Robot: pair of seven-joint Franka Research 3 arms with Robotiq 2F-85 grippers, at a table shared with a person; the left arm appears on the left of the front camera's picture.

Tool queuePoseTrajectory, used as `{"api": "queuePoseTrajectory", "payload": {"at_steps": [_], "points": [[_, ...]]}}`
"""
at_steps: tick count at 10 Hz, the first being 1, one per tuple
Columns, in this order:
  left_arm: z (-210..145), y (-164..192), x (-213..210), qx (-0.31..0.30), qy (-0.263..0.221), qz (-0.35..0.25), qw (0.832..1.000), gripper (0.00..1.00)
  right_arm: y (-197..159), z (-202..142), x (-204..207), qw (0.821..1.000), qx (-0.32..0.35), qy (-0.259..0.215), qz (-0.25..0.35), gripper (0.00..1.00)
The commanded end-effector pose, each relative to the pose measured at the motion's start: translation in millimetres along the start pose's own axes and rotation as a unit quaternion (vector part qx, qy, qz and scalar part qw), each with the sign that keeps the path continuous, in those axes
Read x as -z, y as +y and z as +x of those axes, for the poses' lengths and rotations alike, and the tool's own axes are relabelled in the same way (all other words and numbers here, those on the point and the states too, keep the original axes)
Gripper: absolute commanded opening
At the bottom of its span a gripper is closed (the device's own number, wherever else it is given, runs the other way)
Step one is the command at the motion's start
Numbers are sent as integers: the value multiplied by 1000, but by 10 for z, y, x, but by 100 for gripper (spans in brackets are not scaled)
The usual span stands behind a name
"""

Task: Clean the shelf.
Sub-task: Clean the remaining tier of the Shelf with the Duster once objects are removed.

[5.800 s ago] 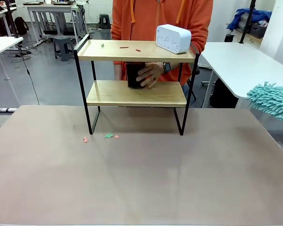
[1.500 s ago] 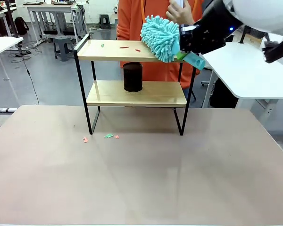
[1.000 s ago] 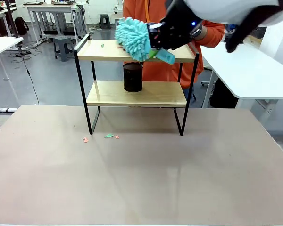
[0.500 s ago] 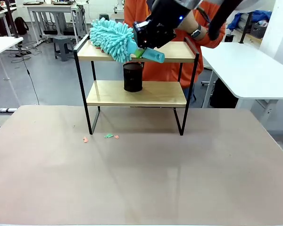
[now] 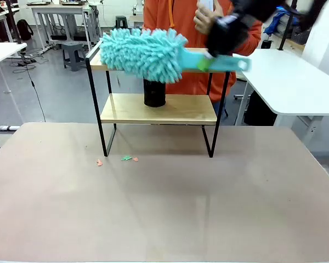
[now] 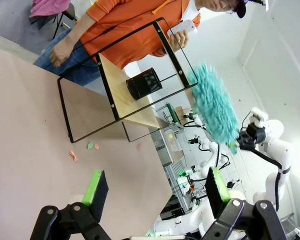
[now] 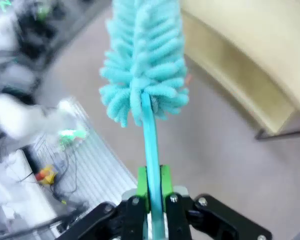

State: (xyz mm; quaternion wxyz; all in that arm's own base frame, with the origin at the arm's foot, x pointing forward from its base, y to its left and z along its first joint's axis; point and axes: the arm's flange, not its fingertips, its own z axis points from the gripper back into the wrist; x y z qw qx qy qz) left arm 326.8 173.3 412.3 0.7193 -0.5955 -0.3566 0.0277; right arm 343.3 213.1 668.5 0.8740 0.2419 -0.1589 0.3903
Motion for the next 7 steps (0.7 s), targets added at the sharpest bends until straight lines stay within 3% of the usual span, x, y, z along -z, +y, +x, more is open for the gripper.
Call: {"api": "queuePoseTrajectory", "payload": {"at_steps": [1, 3, 5, 7], "points": [[-80, -35, 30, 8, -2, -5, 1000, 100, -43, -714, -385, 994, -56, 41, 84, 12], [-80, -35, 30, 8, -2, -5, 1000, 100, -164, -1214, -708, 988, -47, -29, 141, 12], [-80, -35, 30, 8, -2, -5, 1000, 100, -325, -1469, -767, 979, -35, -66, 192, 12], [-80, -35, 30, 8, -2, -5, 1000, 100, -546, -1712, -835, 968, 41, -119, 219, 12]]}}
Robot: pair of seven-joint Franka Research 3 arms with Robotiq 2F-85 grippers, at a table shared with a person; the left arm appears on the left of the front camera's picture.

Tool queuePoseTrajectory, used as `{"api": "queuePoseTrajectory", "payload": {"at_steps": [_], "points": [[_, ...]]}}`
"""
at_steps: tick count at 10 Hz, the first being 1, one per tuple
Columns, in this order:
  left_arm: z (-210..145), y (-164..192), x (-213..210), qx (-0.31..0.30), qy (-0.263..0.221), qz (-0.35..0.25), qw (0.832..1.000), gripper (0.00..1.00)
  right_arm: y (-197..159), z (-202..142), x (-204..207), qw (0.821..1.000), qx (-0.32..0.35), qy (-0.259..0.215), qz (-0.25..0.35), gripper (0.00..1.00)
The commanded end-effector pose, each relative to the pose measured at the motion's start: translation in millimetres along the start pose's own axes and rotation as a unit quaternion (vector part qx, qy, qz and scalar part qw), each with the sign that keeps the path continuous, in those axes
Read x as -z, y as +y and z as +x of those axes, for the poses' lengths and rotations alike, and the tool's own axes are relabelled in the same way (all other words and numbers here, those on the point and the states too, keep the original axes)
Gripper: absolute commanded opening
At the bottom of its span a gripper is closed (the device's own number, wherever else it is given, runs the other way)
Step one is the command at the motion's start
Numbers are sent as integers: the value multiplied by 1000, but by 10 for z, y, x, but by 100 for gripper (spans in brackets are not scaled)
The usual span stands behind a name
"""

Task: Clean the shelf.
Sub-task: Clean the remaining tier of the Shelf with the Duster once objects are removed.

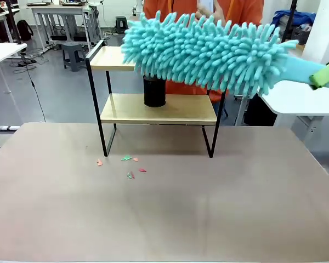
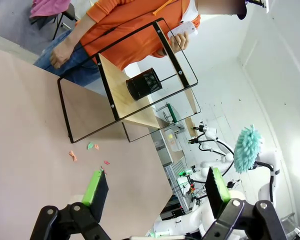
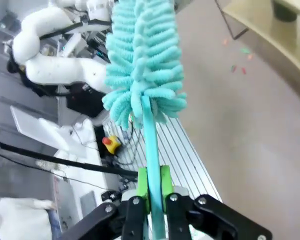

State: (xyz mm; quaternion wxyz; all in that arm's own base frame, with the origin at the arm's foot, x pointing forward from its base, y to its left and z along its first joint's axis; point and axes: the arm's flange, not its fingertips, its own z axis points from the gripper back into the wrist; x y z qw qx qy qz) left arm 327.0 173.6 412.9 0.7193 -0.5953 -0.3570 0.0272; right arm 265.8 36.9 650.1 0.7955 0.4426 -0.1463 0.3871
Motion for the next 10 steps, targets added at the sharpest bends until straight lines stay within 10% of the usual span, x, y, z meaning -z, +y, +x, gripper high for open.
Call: {"api": "queuePoseTrajectory", "payload": {"at_steps": [1, 5, 10], "points": [[-85, -31, 32, 8, -2, -5, 1000, 100, -131, -317, -219, 990, 70, -119, 18, 12], [-85, -31, 32, 8, -2, -5, 1000, 100, -159, -1615, -750, 899, 232, -358, -97, 12], [-85, -31, 32, 8, -2, -5, 1000, 100, -503, -1526, -274, 845, 407, -189, -291, 12]]}}
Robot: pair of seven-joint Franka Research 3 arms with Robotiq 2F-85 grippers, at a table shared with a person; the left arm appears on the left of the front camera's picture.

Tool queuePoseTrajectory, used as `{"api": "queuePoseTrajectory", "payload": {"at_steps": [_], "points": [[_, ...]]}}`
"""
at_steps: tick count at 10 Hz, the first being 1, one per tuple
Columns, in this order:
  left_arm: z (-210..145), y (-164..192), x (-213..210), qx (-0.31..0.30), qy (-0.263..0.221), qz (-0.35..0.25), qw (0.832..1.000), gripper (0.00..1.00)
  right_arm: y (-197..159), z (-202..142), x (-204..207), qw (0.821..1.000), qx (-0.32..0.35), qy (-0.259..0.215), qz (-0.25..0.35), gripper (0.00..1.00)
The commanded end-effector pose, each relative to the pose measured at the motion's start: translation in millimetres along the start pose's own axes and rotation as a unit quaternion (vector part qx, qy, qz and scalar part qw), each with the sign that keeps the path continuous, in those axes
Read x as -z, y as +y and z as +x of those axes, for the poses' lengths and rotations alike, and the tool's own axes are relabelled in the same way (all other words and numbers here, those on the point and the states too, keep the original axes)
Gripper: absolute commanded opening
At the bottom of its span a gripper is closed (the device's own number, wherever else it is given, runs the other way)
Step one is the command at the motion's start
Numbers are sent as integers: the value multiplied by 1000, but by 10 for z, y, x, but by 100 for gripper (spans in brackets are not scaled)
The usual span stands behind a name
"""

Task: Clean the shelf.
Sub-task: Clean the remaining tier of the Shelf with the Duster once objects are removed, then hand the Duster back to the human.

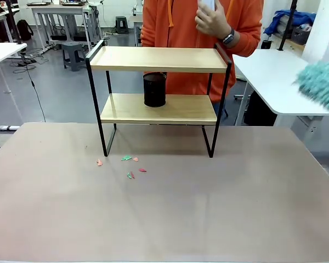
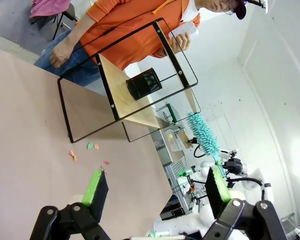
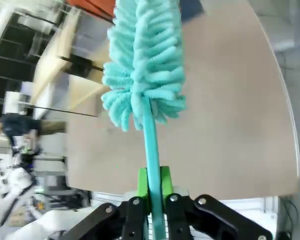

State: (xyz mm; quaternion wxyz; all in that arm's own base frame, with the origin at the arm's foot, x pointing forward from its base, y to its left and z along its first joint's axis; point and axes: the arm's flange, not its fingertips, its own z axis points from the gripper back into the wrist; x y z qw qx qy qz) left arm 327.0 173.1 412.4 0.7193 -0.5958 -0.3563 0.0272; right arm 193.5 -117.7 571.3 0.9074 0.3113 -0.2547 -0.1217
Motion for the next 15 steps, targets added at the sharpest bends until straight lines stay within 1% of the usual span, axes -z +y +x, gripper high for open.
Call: {"api": "queuePoseTrajectory", "payload": {"at_steps": [1, 2, 3, 4, 15], "points": [[-81, -34, 27, 8, -3, -5, 1000, 100, 340, -38, 661, 991, -31, 72, -104, 12], [-81, -34, 27, 8, -3, -5, 1000, 100, 485, 79, 896, 986, -58, 93, -127, 12], [-81, -34, 27, 8, -3, -5, 1000, 100, 671, 200, 1171, 983, -88, 112, -114, 12], [-81, -34, 27, 8, -3, -5, 1000, 100, 404, 82, 635, 992, -33, 69, -102, 12], [-81, -34, 27, 8, -3, -5, 1000, 100, 404, 82, 635, 992, -33, 69, -102, 12]]}}
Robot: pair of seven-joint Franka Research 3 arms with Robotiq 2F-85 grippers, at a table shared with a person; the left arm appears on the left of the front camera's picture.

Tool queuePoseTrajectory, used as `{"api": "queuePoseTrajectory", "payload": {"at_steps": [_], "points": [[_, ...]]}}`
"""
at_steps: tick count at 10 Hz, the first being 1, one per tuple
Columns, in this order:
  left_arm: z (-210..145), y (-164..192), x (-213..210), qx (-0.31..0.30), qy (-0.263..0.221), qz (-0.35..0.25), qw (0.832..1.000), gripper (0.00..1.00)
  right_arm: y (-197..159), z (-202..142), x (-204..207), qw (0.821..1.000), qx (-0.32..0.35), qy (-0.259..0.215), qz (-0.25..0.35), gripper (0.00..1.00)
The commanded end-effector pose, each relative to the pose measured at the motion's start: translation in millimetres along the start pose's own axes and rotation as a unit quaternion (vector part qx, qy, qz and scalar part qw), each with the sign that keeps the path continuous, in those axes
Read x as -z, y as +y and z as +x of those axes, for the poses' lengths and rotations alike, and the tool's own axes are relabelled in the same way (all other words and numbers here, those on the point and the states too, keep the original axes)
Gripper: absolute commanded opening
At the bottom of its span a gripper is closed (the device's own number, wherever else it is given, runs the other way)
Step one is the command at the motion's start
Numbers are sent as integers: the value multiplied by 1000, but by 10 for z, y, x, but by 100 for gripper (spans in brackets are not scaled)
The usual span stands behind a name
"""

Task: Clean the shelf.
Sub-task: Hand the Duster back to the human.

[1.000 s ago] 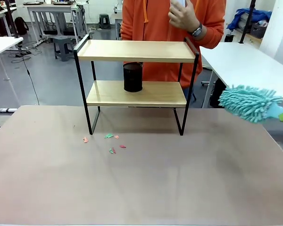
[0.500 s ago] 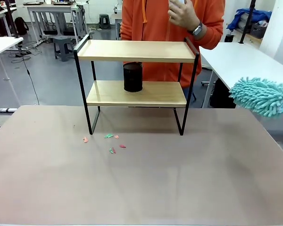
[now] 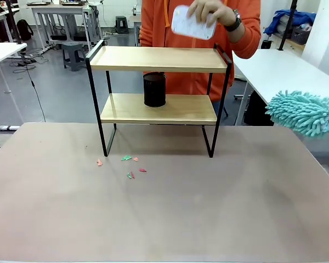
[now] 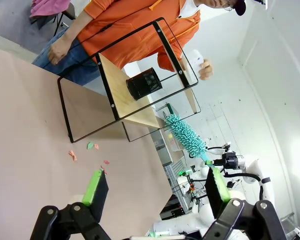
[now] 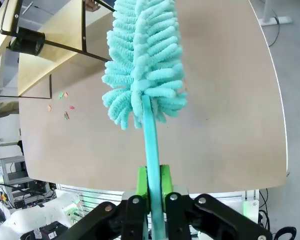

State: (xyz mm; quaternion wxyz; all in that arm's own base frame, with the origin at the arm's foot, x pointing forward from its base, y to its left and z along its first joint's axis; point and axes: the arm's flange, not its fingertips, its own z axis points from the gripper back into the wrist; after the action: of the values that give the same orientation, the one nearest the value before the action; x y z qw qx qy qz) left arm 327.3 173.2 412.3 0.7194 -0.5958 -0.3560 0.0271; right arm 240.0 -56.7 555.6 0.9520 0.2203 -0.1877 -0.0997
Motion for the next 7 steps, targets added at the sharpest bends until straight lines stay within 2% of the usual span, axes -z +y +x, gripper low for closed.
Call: {"api": "queuePoseTrajectory", "payload": {"at_steps": [1, 2, 3, 4, 5, 6, 7], "points": [[-83, -36, 26, 9, -3, -5, 1000, 100, 0, 0, 0, 1000, 0, 0, 0, 12], [0, 0, 0, 0, 0, 0, 1000, 100, -167, 130, -66, 999, 16, -20, 25, 12], [93, -239, 208, 43, 78, -56, 994, 100, -156, 350, -326, 995, -19, -72, 71, 12], [156, -556, 390, 88, 133, -113, 981, 100, -88, 543, -711, 984, -46, -142, 99, 12], [174, -861, 552, 129, 173, -156, 964, 100, 74, 603, -1032, 969, -103, -184, 126, 12], [164, -1128, 760, 139, 217, -209, 943, 100, 297, 588, -1203, 950, -211, -159, 167, 12], [123, -1267, 975, 152, 239, -216, 934, 100, 446, 541, -1230, 924, -298, -122, 206, 12]]}}
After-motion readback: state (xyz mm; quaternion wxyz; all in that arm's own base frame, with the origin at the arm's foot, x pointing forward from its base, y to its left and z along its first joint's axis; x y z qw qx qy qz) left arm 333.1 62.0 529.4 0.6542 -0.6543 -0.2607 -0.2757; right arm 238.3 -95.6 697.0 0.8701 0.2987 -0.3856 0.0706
